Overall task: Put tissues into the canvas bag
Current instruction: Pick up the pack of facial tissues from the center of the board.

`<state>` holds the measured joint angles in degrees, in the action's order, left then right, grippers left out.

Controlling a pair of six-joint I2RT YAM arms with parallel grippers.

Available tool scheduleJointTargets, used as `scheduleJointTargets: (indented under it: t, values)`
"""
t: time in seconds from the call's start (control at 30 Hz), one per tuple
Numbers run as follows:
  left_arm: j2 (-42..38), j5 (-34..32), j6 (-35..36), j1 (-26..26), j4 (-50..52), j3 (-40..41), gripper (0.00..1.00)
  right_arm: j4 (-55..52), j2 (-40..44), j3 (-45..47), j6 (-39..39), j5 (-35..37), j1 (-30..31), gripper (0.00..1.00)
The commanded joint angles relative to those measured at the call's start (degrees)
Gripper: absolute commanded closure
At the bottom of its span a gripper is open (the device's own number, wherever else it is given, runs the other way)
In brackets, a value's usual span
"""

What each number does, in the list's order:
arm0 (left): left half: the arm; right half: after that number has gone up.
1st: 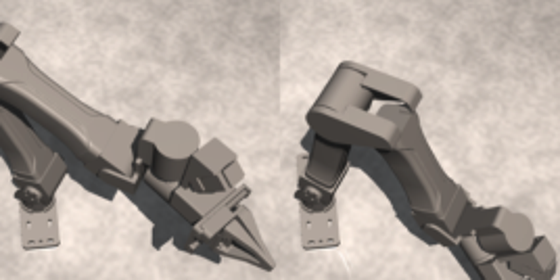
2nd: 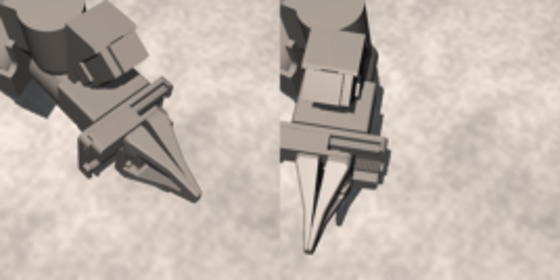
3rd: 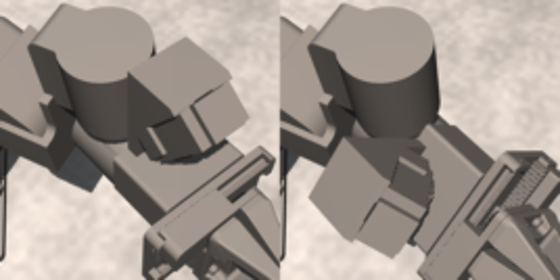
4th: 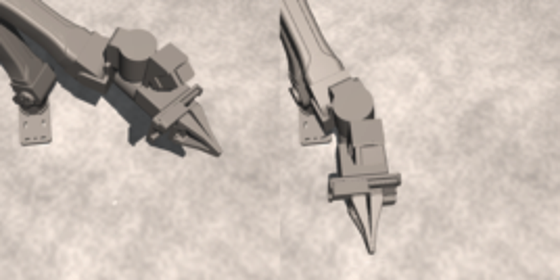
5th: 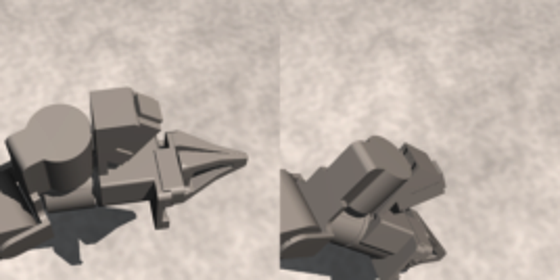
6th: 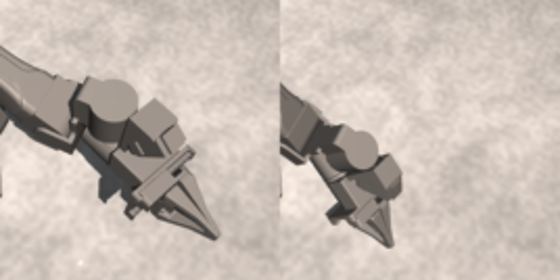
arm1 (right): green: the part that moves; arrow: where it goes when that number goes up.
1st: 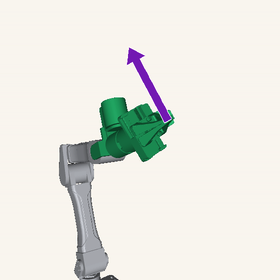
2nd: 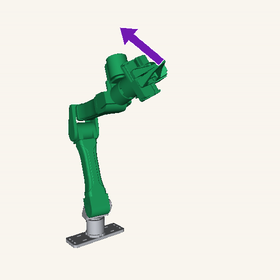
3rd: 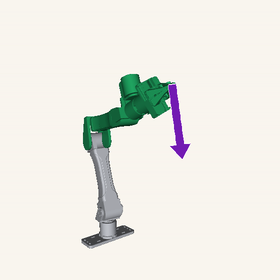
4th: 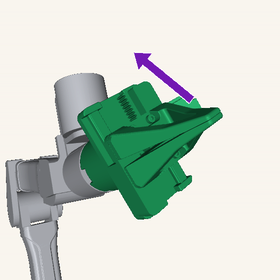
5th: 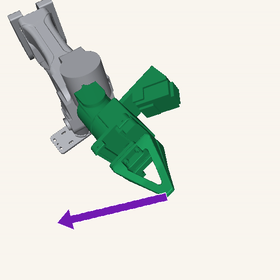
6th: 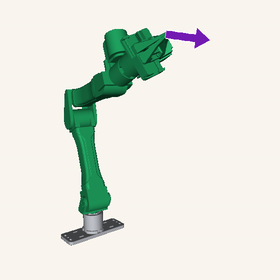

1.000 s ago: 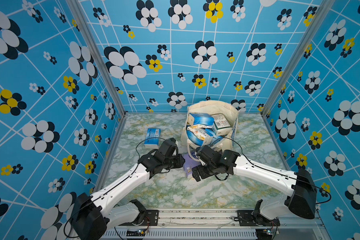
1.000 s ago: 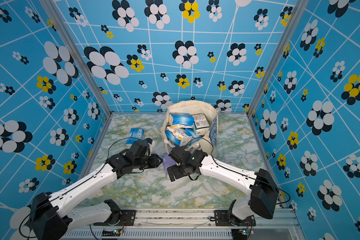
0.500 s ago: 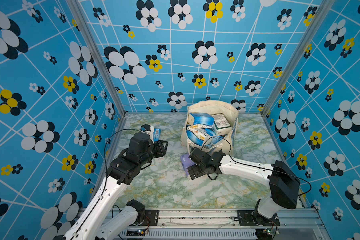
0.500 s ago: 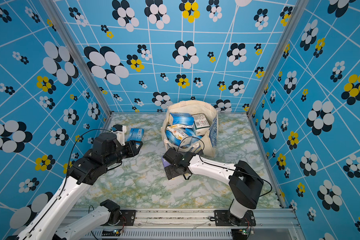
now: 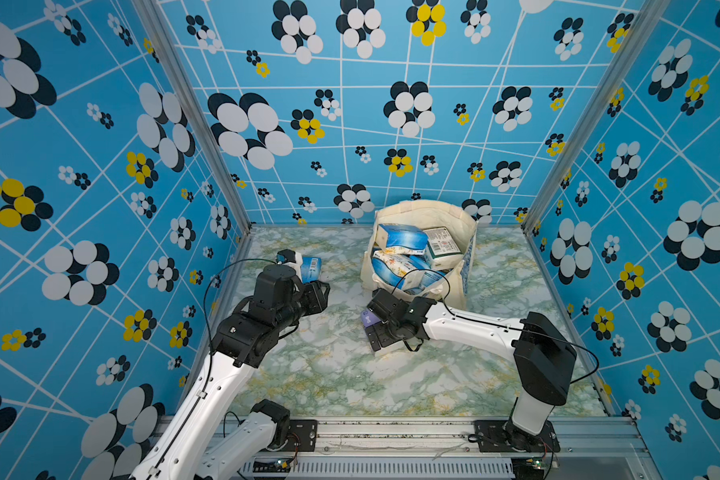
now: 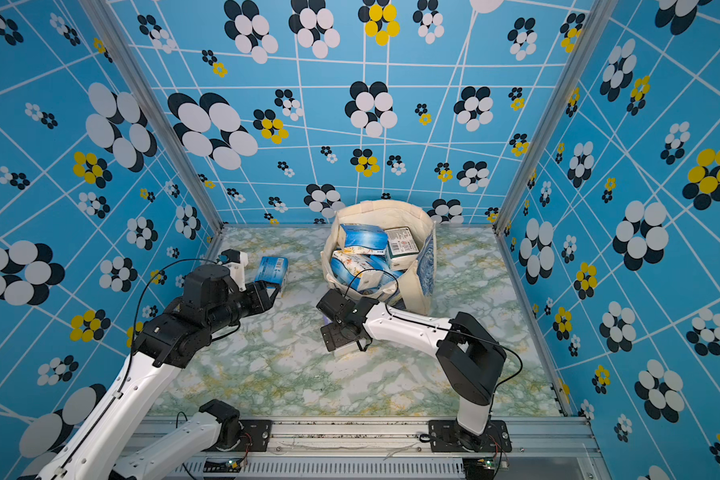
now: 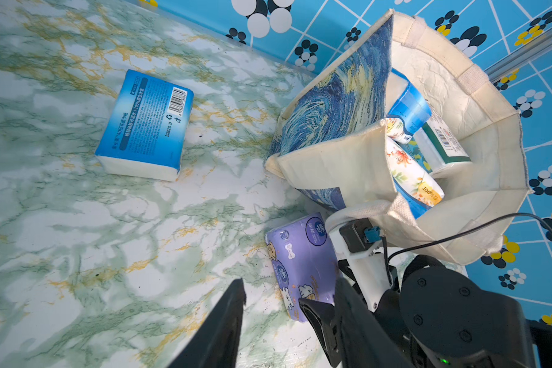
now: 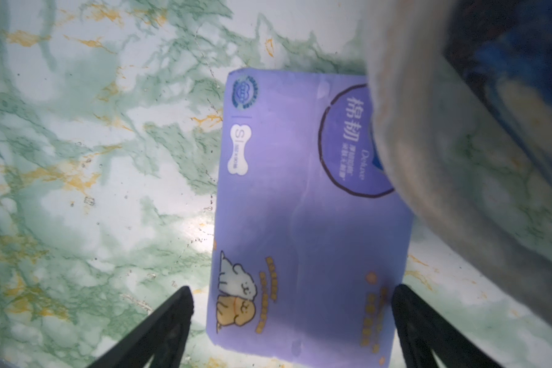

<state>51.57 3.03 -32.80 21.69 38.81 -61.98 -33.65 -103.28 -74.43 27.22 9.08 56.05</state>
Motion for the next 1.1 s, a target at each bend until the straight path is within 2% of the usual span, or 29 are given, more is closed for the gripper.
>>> scheduleJointTargets:
  t: [0.0,0.13,0.33,0.67,0.77,0.93,1.07]
  values:
    - [-0.94,0.77,1.5,-0.9,0.73,-0.69,0.51,-1.35,-2.49,-2.44,-0.92,0.45,-0.51,0.01]
    - [-1.12,1.05,1.5,-1.48,0.77,-0.69,0.51,-2.7,-3.8,-3.86,-1.12,2.05,-0.51,0.01]
    - [-1.08,1.13,1.68,-2.04,0.96,-0.95,0.51,-5.94,-3.6,-3.92,-0.68,8.63,-0.53,0.01]
    - [-0.24,1.52,1.79,-2.69,0.58,-1.47,0.5,-1.51,-4.57,-2.47,-2.88,-1.66,-0.51,0.01]
    - [-0.11,1.57,1.97,-2.87,0.78,-1.57,0.5,-1.82,-5.6,-2.88,-2.49,-1.17,-0.68,0.01]
    - [-0.17,1.45,2.2,-3.06,1.28,-1.92,0.5,-5.34,-7.52,-4.06,-1.34,4.89,-1.03,0.01]
    - [0.19,1.26,2.39,-3.21,1.57,-2.14,0.5,-3.95,-8.38,-4.25,-2.38,2.58,-1.05,0.01]
